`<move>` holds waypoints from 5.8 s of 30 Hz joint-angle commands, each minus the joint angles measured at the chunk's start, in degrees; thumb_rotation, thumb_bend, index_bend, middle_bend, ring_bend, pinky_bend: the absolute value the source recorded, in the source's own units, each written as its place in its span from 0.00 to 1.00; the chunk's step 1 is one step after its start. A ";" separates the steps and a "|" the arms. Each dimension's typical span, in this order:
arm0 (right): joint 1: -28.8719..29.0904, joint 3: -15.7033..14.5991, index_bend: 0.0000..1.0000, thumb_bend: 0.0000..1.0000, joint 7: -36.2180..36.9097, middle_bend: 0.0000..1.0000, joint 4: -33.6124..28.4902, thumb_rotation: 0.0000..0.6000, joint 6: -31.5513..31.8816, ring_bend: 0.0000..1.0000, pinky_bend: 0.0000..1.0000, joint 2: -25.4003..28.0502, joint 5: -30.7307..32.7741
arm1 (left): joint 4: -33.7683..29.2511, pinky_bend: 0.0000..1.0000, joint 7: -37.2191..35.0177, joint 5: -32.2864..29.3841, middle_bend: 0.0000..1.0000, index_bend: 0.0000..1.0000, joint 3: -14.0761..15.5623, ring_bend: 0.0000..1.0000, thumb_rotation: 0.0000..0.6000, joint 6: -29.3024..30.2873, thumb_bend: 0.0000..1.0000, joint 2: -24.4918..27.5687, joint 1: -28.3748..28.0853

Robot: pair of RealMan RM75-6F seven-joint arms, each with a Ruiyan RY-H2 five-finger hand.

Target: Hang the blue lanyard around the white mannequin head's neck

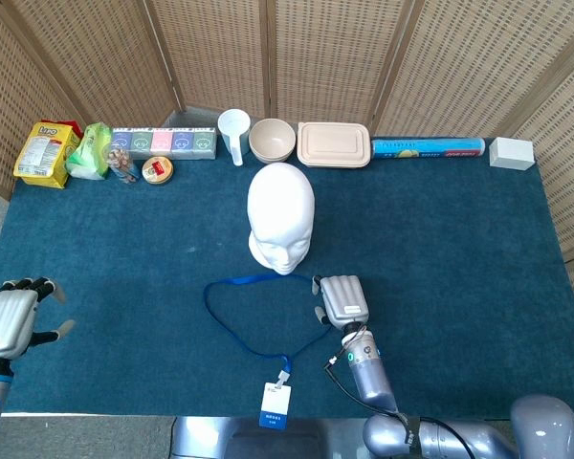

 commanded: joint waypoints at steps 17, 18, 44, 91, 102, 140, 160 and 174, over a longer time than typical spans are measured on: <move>1.81 0.20 0.45 0.34 1.15 0.80 5.75 1.00 -0.38 0.99 1.00 -2.33 1.69 | -0.25 0.33 -0.10 0.06 0.46 0.52 0.15 0.40 0.95 0.07 0.19 0.08 -0.04; 1.83 0.11 0.45 0.34 1.23 0.80 5.99 0.99 -0.44 0.99 1.00 -2.32 1.69 | -0.27 0.33 -0.11 0.08 0.46 0.52 0.17 0.40 0.95 0.07 0.19 0.06 -0.04; 1.77 -0.35 0.45 0.34 2.63 0.80 9.94 0.99 -0.55 0.99 1.00 -2.03 1.59 | -0.11 0.33 -0.07 0.26 0.46 0.52 0.13 0.40 0.95 -0.29 0.19 -0.58 -0.54; 2.46 0.76 0.46 0.35 1.98 0.80 11.92 0.99 -0.88 1.00 1.00 -2.53 3.82 | 0.22 0.32 -1.88 0.81 0.46 0.52 0.59 0.40 0.95 0.36 0.19 -0.27 0.11; 2.82 1.01 0.55 0.39 1.99 0.80 12.51 0.99 -0.93 1.00 1.00 -3.05 4.03 | 0.58 0.32 -2.22 0.91 0.46 0.52 0.63 0.40 0.95 0.49 0.19 -0.36 0.27; 2.37 0.12 0.59 0.48 2.15 0.80 6.57 0.99 1.26 1.00 1.00 -1.06 1.06 | -0.06 0.44 6.61 -3.70 0.54 0.52 -1.90 0.51 0.94 -5.56 0.19 -3.17 -5.29; 1.03 -1.72 0.60 0.48 4.86 0.81 2.62 0.99 1.18 1.00 1.00 1.08 -1.60 | 8.88 1.00 25.70 -18.00 1.00 0.52 -7.96 1.00 0.84 -15.18 0.18 -20.63 -21.87; 0.36 -2.04 0.60 0.48 6.33 0.81 1.97 0.99 0.70 1.00 1.00 1.91 -1.77 | 11.76 1.00 30.61 -32.01 1.00 0.52 -9.79 1.00 0.87 -13.79 0.23 -30.44 -28.04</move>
